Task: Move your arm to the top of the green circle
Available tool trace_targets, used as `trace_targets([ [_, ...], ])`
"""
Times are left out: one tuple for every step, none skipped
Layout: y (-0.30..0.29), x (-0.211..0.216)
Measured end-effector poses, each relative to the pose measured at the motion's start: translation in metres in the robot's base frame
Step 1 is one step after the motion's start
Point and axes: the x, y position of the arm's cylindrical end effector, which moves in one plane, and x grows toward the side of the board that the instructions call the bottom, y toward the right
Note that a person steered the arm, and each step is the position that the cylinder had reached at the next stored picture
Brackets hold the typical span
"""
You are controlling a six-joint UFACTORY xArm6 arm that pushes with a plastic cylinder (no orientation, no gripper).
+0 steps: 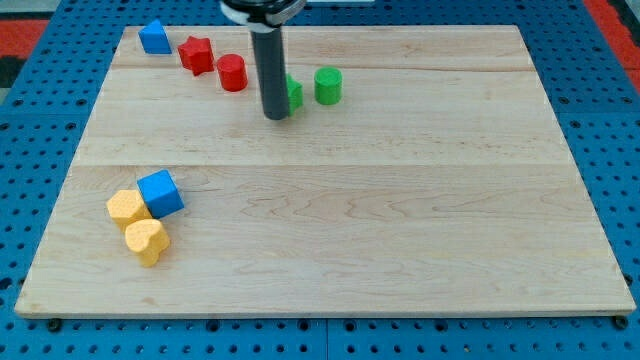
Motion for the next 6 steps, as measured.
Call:
trace_targets([
  [-0.012, 0.018],
  [0.047, 0.047],
  [0.11, 0.001],
  [0.132, -0.081],
  [0.096, -0.126],
  [0.07, -0.14],
])
